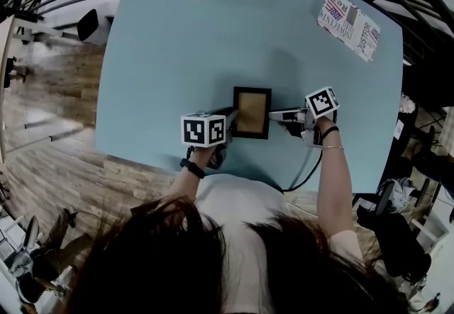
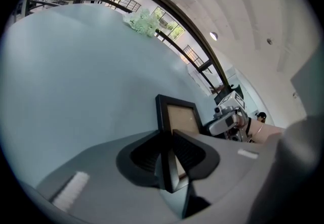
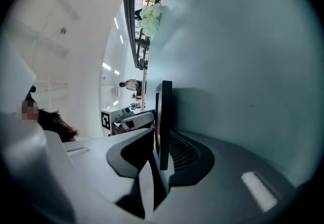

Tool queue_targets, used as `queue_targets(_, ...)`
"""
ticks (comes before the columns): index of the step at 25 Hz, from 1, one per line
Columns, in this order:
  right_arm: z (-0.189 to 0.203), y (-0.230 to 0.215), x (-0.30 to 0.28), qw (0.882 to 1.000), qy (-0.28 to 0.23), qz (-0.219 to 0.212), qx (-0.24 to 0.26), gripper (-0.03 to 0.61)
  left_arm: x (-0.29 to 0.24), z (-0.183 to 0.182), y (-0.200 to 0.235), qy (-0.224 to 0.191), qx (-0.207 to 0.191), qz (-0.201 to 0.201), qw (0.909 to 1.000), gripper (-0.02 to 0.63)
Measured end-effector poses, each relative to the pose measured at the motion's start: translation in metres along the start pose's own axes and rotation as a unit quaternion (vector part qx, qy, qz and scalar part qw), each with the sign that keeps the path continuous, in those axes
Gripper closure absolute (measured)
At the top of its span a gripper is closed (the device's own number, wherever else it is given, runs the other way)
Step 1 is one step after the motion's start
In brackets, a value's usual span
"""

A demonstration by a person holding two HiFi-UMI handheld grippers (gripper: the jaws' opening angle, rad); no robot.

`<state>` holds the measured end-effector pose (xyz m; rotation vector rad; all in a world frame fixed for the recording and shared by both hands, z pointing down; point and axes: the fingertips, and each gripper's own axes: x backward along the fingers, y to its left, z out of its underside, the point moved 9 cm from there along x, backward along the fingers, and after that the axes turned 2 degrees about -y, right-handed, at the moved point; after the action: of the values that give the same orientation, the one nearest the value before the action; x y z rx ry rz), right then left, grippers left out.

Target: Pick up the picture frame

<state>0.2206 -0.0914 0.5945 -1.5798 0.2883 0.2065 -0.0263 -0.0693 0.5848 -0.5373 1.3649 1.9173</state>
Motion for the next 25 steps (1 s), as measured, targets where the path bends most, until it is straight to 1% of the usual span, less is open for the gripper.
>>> queue_targets(2, -0.001, 0.001, -0.001, 1.0, 0.012, 0.0, 0.005, 0.491, 0.0, 0.0, 0.0, 0.002, -0.002, 0.0, 1.0, 0.477)
queue_targets(6, -0.004, 0.004, 0.0, 0.999, -0.016, -0.017, 0.037, 0.491, 0.001, -0.002, 0.003, 0.003, 0.009, 0.006, 0.9999, 0.477)
queue_targets(8, -0.002, 0.003, -0.001, 0.999, 0.0, -0.024, 0.033, 0.491, 0.0, -0.003, 0.003, 0.007, 0.005, 0.009, 0.9999, 0.479)
queue_targets(10, -0.002, 0.003, -0.002, 0.999, 0.019, -0.017, 0.035, 0.491, 0.0, -0.003, 0.003, 0.009, -0.001, 0.008, 0.9999, 0.479)
queue_targets(14, -0.002, 0.006, -0.001, 0.997, 0.012, -0.014, 0.07, 0.494, 0.001, -0.003, 0.004, 0.009, 0.005, 0.011, 0.9999, 0.479)
queue_targets(16, -0.005, 0.003, 0.001, 0.998, 0.006, -0.016, 0.059, 0.494, 0.001, -0.003, 0.004, 0.01, 0.009, 0.015, 0.9998, 0.479)
queue_targets(19, -0.01, -0.001, 0.002, 1.0, -0.006, -0.023, 0.02, 0.489, 0.001, -0.003, 0.004, 0.007, 0.016, 0.016, 0.9997, 0.479)
queue_targets(21, -0.011, -0.001, 0.001, 1.0, -0.015, -0.016, 0.011, 0.489, 0.001, -0.003, 0.005, 0.006, 0.02, 0.016, 0.9997, 0.479)
queue_targets(25, -0.015, 0.0, 0.003, 0.999, -0.044, -0.026, 0.001, 0.483, 0.002, -0.004, 0.006, 0.005, 0.036, 0.021, 0.9991, 0.479)
